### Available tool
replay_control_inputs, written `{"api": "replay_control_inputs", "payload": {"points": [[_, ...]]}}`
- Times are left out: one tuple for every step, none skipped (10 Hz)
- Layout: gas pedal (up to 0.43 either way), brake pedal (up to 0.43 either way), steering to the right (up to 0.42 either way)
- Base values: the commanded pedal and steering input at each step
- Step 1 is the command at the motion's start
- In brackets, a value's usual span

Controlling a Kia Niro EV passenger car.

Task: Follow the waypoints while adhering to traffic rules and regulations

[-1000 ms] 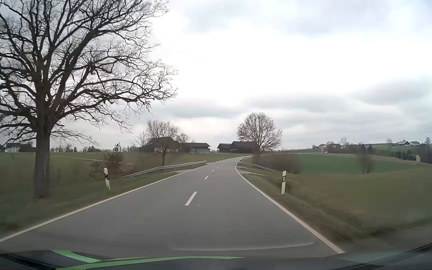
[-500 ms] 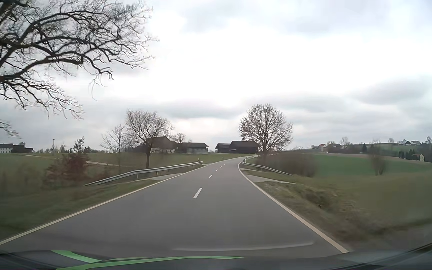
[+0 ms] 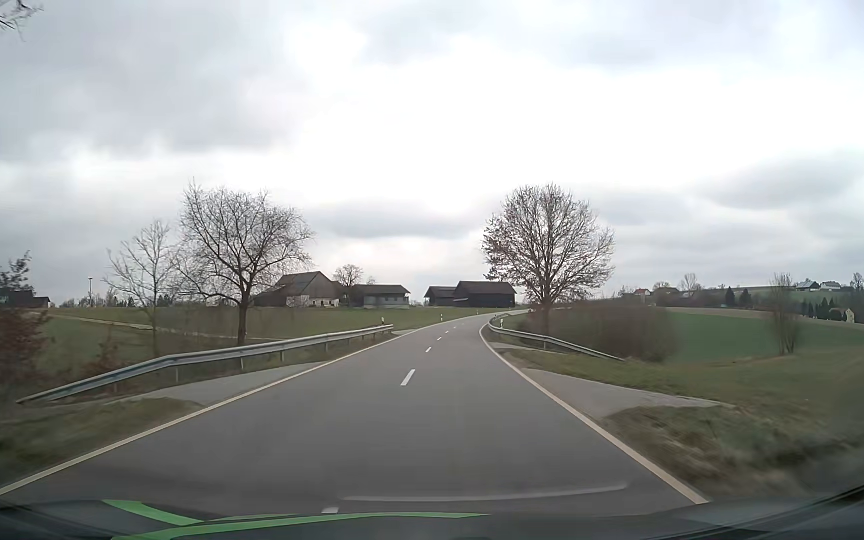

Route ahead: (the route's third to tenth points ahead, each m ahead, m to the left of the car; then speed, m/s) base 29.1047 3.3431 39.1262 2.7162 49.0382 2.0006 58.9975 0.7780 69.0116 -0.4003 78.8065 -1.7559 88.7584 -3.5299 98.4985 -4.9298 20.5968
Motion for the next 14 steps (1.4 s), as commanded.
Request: {"api": "replay_control_inputs", "payload": {"points": [[0.028, 0.000, 0.007], [0.028, 0.000, 0.007], [0.028, 0.000, 0.008], [0.039, 0.000, 0.008], [0.039, 0.000, 0.010], [0.047, 0.000, 0.011], [0.047, 0.000, 0.011], [0.047, 0.000, 0.011], [0.059, 0.000, 0.012], [0.067, 0.000, 0.012], [0.079, 0.000, 0.011], [0.087, 0.000, 0.011], [0.110, 0.000, 0.011], [0.110, 0.000, 0.011]]}}
